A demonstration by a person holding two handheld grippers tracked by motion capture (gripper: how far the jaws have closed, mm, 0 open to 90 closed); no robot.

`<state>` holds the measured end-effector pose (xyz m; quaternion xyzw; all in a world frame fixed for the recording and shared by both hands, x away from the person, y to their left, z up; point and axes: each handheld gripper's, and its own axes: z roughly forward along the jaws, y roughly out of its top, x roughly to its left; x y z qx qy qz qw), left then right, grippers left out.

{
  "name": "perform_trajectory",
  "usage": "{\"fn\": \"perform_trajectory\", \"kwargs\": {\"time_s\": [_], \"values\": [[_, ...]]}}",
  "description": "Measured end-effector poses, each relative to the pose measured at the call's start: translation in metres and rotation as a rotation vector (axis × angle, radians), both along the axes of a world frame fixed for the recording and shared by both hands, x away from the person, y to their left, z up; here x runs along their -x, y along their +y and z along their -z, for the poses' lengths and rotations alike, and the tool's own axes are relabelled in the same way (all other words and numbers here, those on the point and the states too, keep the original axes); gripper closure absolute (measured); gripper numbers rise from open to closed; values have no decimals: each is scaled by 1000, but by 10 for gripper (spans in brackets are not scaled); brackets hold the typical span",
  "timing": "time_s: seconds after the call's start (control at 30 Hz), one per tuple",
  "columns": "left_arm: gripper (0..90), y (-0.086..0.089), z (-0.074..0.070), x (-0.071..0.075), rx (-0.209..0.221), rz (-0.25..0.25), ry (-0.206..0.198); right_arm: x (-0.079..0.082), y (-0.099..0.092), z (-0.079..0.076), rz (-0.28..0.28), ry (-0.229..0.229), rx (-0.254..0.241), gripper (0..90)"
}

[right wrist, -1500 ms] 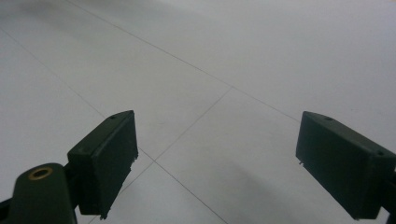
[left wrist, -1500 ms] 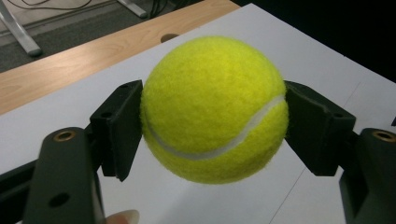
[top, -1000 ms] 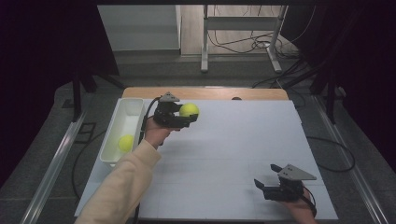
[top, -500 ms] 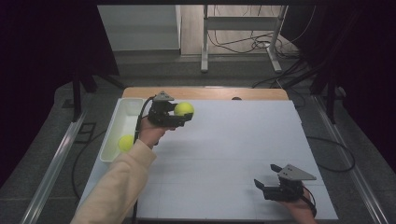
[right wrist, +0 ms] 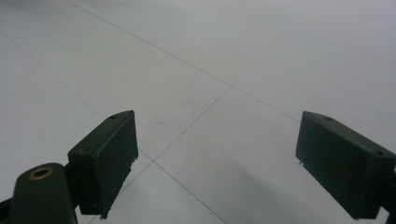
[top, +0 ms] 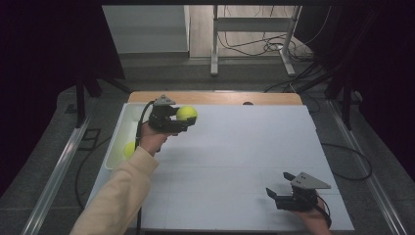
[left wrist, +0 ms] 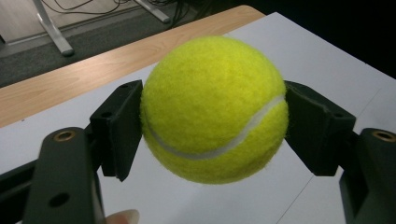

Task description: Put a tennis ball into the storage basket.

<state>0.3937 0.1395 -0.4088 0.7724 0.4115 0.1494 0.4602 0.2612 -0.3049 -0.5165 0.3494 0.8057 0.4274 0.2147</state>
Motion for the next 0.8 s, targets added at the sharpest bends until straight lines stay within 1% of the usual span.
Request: {"fn": "perform_trajectory", "kwargs": {"time_s": [0.4,0.47,0.7,0.8], "values": [[265,11,-2,1,-2,-23,-5,0,0,0,-1,1,-4,134],[264,12,-3,2,5,-29,-3,0,0,0,-1,1,-5,134],[265,18,-4,4,6,-40,-8,0,0,0,1,1,-4,134],[265,23,-5,4,6,-49,-10,-1,0,0,2,1,-5,134]]}}
